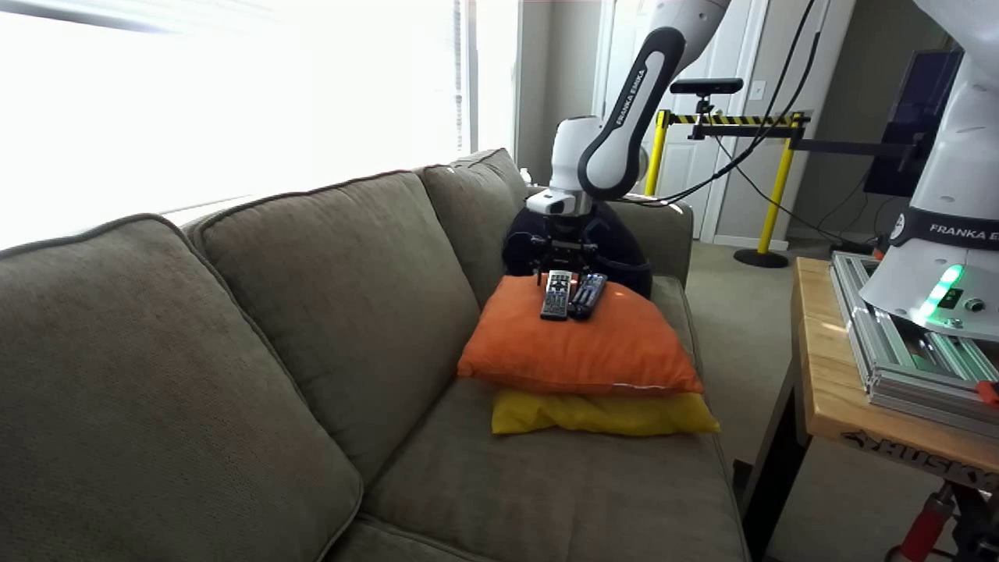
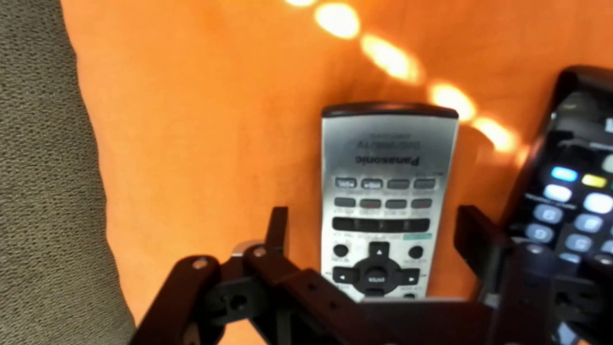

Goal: Swap the positions of the remotes

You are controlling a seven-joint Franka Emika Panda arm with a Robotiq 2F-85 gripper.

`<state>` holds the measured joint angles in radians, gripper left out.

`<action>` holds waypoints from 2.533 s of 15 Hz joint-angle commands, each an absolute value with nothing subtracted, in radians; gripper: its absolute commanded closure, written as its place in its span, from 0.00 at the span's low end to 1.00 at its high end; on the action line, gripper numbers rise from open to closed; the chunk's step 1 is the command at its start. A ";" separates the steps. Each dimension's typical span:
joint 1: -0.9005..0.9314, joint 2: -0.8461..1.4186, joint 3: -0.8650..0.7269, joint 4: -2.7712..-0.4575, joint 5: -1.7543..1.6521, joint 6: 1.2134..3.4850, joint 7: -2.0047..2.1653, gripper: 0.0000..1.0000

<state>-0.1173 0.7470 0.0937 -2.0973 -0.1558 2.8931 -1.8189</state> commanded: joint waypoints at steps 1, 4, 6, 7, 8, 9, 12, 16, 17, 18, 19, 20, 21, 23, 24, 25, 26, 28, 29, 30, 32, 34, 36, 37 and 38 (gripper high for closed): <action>-0.100 0.763 0.075 -2.072 -0.195 2.890 -1.768 0.43; -0.108 0.744 0.087 -2.079 -0.183 2.895 -1.745 0.64; -0.131 0.702 0.113 -2.103 -0.171 2.892 -1.735 0.69; -0.143 0.672 0.126 -2.122 -0.167 2.887 -1.732 0.69; -0.152 0.651 0.136 -2.134 -0.164 2.888 -1.728 0.69; -0.162 0.620 0.146 -2.152 -0.162 2.882 -1.725 0.69; -0.215 0.525 0.197 -2.216 -0.142 2.824 -1.753 0.69; -0.263 0.405 0.216 -2.318 -0.095 2.704 -1.788 0.69; -0.265 0.380 0.208 -2.340 -0.088 2.693 -1.792 0.69; -0.274 0.365 0.207 -2.356 -0.073 2.688 -1.805 0.69; -0.281 0.354 0.206 -2.373 -0.055 2.698 -1.818 0.69; -0.288 0.350 0.206 -2.384 -0.033 2.711 -1.832 0.69; -0.296 0.347 0.209 -2.393 -0.008 2.708 -1.847 0.69; -0.300 0.359 0.205 -2.402 0.029 2.738 -1.868 0.69; -0.302 0.365 0.207 -2.402 0.047 2.741 -1.874 0.69; -0.305 0.376 0.211 -2.400 0.066 2.749 -1.882 0.69; -0.308 0.385 0.215 -2.398 0.083 2.762 -1.893 0.69; -0.305 0.399 0.216 -2.392 0.099 2.778 -1.900 0.69; -0.303 0.408 0.215 -2.389 0.099 2.790 -1.900 0.69; -0.300 0.414 0.214 -2.384 0.096 2.793 -1.898 0.69; -0.297 0.428 0.210 -2.382 0.079 2.812 -1.891 0.69; -0.295 0.446 0.204 -2.380 0.066 2.831 -1.885 0.69; -0.296 0.462 0.201 -2.375 0.055 2.847 -1.881 0.69; -0.296 0.471 0.200 -2.374 0.050 2.858 -1.877 0.69; -0.298 0.480 0.200 -2.371 0.045 2.867 -1.877 0.69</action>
